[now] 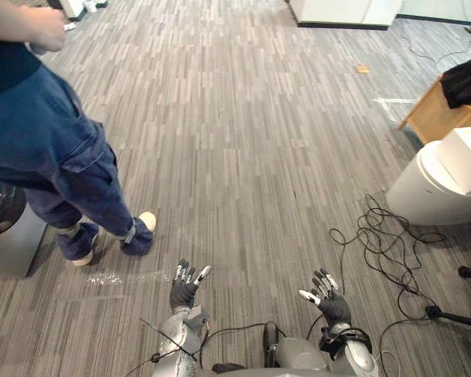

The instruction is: Organize washtable

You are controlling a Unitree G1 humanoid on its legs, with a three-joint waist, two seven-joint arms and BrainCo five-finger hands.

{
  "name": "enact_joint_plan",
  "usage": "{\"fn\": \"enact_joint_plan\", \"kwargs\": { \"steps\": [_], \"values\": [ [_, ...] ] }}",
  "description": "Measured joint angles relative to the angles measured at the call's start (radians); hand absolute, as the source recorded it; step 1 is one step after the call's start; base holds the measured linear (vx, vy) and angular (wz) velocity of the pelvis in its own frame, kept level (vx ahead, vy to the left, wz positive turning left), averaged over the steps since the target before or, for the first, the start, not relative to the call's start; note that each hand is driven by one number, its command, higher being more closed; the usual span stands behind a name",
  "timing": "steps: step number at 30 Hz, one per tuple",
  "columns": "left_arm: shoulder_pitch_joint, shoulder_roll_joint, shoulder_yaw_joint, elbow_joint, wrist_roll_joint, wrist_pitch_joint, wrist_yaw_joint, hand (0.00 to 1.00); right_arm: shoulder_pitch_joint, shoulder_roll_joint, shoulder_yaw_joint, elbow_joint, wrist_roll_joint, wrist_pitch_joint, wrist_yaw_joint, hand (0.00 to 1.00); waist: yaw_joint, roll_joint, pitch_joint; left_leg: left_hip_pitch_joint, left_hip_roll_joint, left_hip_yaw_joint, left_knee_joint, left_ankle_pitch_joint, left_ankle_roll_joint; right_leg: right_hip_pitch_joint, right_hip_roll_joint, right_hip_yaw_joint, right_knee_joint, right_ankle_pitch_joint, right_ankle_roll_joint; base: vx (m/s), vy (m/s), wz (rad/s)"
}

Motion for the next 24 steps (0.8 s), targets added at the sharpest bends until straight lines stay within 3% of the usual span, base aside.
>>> {"fn": "enact_joint_plan", "kwargs": {
  "steps": [2,4,5,6,7,8,9,11,14,24],
  "values": [
    [0.023,-0.004,0.028,-0.002,0.000,-0.001,0.001,0.00,-0.001,-0.011,0.023,0.000,0.000,0.000,0.001,0.00,0.005,-0.002,0.001,-0.059,-0.003,-0.147,0.075,0.078,-0.009,0.016,-0.004,0.046,-0.016,0.012,-0.019,0.10,-0.008,-0.84],
    [0.039,-0.002,0.049,-0.005,0.001,-0.001,0.001,0.00,-0.004,-0.009,0.029,0.012,0.001,-0.003,0.001,0.00,0.024,-0.005,0.004,-0.129,-0.012,-0.309,0.085,0.000,-0.045,0.011,-0.008,0.082,-0.031,0.016,-0.016,0.10,0.065,-0.66],
    [0.052,0.000,0.060,-0.015,0.001,-0.002,0.001,0.00,-0.010,-0.011,0.030,0.041,0.000,0.000,0.001,0.00,0.025,-0.007,0.005,-0.153,-0.027,-0.411,0.008,-0.050,-0.079,0.011,-0.014,0.097,-0.035,0.017,-0.016,0.09,0.092,-0.32],
    [0.071,0.001,0.061,-0.023,0.003,-0.002,0.001,0.00,-0.009,-0.012,0.030,0.057,0.000,-0.001,0.001,0.00,0.027,-0.006,0.004,-0.159,-0.047,-0.498,-0.120,-0.056,-0.100,0.011,-0.022,0.102,-0.034,0.021,-0.008,0.08,0.077,-0.20],
    [0.075,0.000,0.061,-0.023,0.004,-0.002,0.001,0.00,-0.009,-0.013,0.029,0.070,0.001,-0.001,0.001,0.00,0.027,0.003,-0.001,-0.153,-0.057,-0.538,-0.220,-0.041,-0.118,0.011,-0.025,0.101,-0.033,0.026,0.003,0.07,0.133,-0.03],
    [0.089,-0.009,0.056,-0.024,0.005,-0.002,0.000,0.00,-0.007,-0.023,0.028,0.077,0.001,-0.001,0.001,0.00,0.026,0.024,-0.013,-0.141,-0.069,-0.594,-0.413,0.069,-0.171,0.000,-0.023,0.093,-0.032,0.021,0.016,0.05,0.139,0.02],
    [0.088,-0.008,0.053,-0.023,0.006,-0.001,0.000,0.00,-0.012,-0.035,0.023,0.099,0.002,0.000,0.003,0.00,0.028,0.031,-0.018,-0.131,-0.086,-0.617,-0.473,0.072,-0.201,-0.005,-0.027,0.094,-0.034,0.020,0.038,0.10,0.203,0.16],
    [0.086,0.008,0.041,-0.030,0.008,0.000,-0.008,0.00,-0.008,-0.022,0.023,0.110,0.010,0.002,0.016,0.00,0.026,0.004,-0.031,-0.102,-0.158,-0.627,-0.568,0.113,-0.183,-0.007,-0.080,0.076,-0.042,0.016,0.048,0.08,0.184,0.33],
    [0.089,0.030,0.039,-0.043,0.018,0.000,-0.023,0.00,-0.015,-0.021,0.028,0.111,0.027,0.002,0.032,0.00,0.030,0.001,-0.043,-0.076,-0.209,-0.625,-0.625,0.128,-0.164,-0.002,-0.119,0.076,-0.047,0.012,0.069,0.05,0.168,0.14],
    [0.086,0.052,-0.046,-0.051,0.089,0.004,-0.053,0.00,-0.014,-0.034,0.056,0.160,-0.001,0.002,0.041,0.00,0.022,0.010,-0.080,-0.062,-0.227,-0.622,-0.713,0.172,-0.174,-0.026,-0.120,0.078,-0.066,0.028,0.094,-0.01,0.011,-0.04]
  ]
}}
